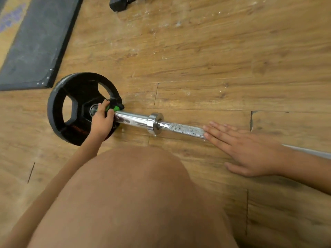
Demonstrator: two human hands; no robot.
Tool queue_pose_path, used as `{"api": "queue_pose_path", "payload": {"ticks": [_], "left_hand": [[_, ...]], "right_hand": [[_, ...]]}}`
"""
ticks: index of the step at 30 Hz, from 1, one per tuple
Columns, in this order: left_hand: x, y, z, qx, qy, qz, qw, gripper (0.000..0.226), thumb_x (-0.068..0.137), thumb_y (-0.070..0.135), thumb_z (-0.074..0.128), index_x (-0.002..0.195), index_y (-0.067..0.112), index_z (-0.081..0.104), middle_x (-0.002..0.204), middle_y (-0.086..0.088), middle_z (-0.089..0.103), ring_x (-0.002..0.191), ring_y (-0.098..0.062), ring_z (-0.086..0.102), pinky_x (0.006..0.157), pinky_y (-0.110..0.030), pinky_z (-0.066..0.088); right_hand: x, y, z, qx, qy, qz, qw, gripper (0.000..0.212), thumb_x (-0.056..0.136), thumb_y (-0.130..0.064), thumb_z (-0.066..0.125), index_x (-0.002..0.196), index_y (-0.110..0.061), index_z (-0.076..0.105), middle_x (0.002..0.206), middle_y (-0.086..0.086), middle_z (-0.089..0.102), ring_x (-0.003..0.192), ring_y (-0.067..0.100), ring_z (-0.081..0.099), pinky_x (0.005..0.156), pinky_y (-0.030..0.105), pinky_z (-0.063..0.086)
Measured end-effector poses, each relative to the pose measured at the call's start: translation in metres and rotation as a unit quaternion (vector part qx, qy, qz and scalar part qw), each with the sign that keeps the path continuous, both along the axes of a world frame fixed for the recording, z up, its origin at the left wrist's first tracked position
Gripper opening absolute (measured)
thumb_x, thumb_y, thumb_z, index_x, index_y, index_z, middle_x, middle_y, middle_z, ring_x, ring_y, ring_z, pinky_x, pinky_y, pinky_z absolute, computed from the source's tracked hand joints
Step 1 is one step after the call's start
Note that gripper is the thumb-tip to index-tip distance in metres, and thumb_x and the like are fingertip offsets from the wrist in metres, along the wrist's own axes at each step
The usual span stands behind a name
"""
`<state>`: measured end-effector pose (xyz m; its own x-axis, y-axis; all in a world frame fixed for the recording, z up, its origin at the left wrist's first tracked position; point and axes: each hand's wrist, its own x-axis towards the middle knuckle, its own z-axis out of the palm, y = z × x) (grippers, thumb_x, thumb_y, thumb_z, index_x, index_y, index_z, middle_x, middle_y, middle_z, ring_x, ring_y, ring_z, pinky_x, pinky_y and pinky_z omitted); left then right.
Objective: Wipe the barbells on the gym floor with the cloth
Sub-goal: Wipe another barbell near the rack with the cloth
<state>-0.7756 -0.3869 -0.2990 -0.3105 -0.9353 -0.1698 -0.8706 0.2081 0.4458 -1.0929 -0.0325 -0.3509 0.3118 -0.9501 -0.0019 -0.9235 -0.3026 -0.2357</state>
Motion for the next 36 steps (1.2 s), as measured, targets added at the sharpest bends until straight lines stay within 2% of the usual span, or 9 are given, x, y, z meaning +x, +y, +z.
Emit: {"api": "queue_pose_path", "payload": {"ticks": [4, 10, 14, 16, 20, 24, 29, 32, 36], "left_hand": [[-0.019, 0.017, -0.016, -0.033, 0.043, 0.105, 0.993, 0.053, 0.107, 0.027, 0.038, 0.156, 0.009, 0.032, 0.168, -0.009, 0.015, 0.155, -0.025, 0.013, 0.125, -0.041, 0.016], [0.005, 0.013, -0.008, -0.042, -0.011, 0.024, 0.999, 0.048, 0.108, 0.025, 0.040, 0.155, 0.016, 0.036, 0.162, -0.005, 0.034, 0.149, -0.024, 0.032, 0.122, -0.043, 0.028], [-0.004, 0.000, -0.010, -0.037, 0.048, 0.120, 0.991, 0.046, 0.106, 0.022, 0.043, 0.152, 0.022, 0.044, 0.156, -0.004, 0.044, 0.140, -0.025, 0.045, 0.116, -0.046, 0.039], [-0.009, 0.009, -0.011, -0.042, 0.049, 0.116, 0.991, 0.046, 0.105, 0.023, 0.044, 0.151, 0.026, 0.045, 0.154, -0.004, 0.047, 0.133, -0.025, 0.053, 0.112, -0.046, 0.044], [0.005, 0.015, -0.007, -0.024, 0.025, -0.016, 0.999, 0.046, 0.107, 0.021, 0.043, 0.153, 0.024, 0.042, 0.159, -0.001, 0.040, 0.148, -0.018, 0.034, 0.120, -0.032, 0.029], [0.006, -0.020, -0.002, 0.002, 0.039, 0.103, 0.994, 0.045, 0.104, 0.024, 0.045, 0.149, 0.027, 0.047, 0.155, 0.001, 0.044, 0.136, -0.028, 0.050, 0.115, -0.050, 0.040], [0.000, -0.003, -0.003, 0.020, 0.075, 0.080, 0.994, 0.044, 0.105, 0.021, 0.046, 0.148, 0.028, 0.048, 0.151, -0.003, 0.049, 0.141, -0.031, 0.044, 0.117, -0.051, 0.036], [0.012, 0.012, -0.011, 0.011, 0.058, -0.001, 0.998, 0.045, 0.107, 0.018, 0.044, 0.151, 0.024, 0.044, 0.158, 0.002, 0.041, 0.151, -0.016, 0.026, 0.125, -0.042, 0.022], [0.006, -0.007, -0.006, 0.009, 0.083, 0.115, 0.990, 0.044, 0.105, 0.026, 0.045, 0.148, 0.031, 0.048, 0.157, -0.007, 0.041, 0.144, -0.030, 0.039, 0.119, -0.049, 0.033]], "right_hand": [[0.000, 0.001, 0.000, 0.001, -0.005, -0.008, 1.000, 0.093, 0.091, -0.051, 0.046, 0.160, -0.007, 0.002, 0.168, 0.013, -0.002, 0.156, 0.025, -0.003, 0.121, 0.039, 0.009], [0.001, 0.003, 0.002, -0.018, -0.006, -0.010, 1.000, 0.091, 0.091, -0.051, 0.049, 0.160, -0.005, 0.011, 0.168, 0.014, 0.005, 0.156, 0.027, 0.004, 0.120, 0.041, 0.014], [0.003, 0.001, 0.002, -0.019, -0.013, -0.011, 1.000, 0.092, 0.089, -0.052, 0.048, 0.159, -0.005, 0.013, 0.168, 0.015, 0.008, 0.155, 0.029, 0.008, 0.118, 0.042, 0.017], [0.002, 0.001, 0.002, -0.017, -0.012, -0.008, 1.000, 0.091, 0.090, -0.052, 0.047, 0.159, -0.005, 0.013, 0.168, 0.015, 0.007, 0.155, 0.029, 0.008, 0.117, 0.043, 0.018], [0.001, 0.004, 0.001, -0.014, -0.016, -0.011, 1.000, 0.091, 0.091, -0.052, 0.048, 0.160, -0.005, 0.013, 0.168, 0.014, 0.005, 0.155, 0.029, 0.007, 0.117, 0.044, 0.019], [0.002, 0.002, 0.002, -0.010, -0.011, -0.011, 1.000, 0.091, 0.090, -0.054, 0.047, 0.160, -0.006, 0.013, 0.168, 0.014, 0.006, 0.155, 0.028, 0.007, 0.117, 0.043, 0.019], [0.004, 0.003, 0.003, -0.004, -0.004, -0.011, 1.000, 0.090, 0.091, -0.054, 0.046, 0.159, -0.005, 0.015, 0.168, 0.015, 0.007, 0.155, 0.029, 0.008, 0.117, 0.044, 0.019], [0.004, 0.006, 0.004, -0.007, 0.009, -0.016, 1.000, 0.086, 0.092, -0.051, 0.044, 0.159, -0.004, 0.018, 0.167, 0.016, 0.009, 0.155, 0.030, 0.009, 0.118, 0.045, 0.019], [0.015, 0.008, 0.002, -0.022, 0.034, -0.039, 0.998, 0.075, 0.092, -0.036, 0.035, 0.156, 0.001, 0.023, 0.166, 0.020, 0.012, 0.154, 0.035, 0.013, 0.119, 0.051, 0.021]]}}
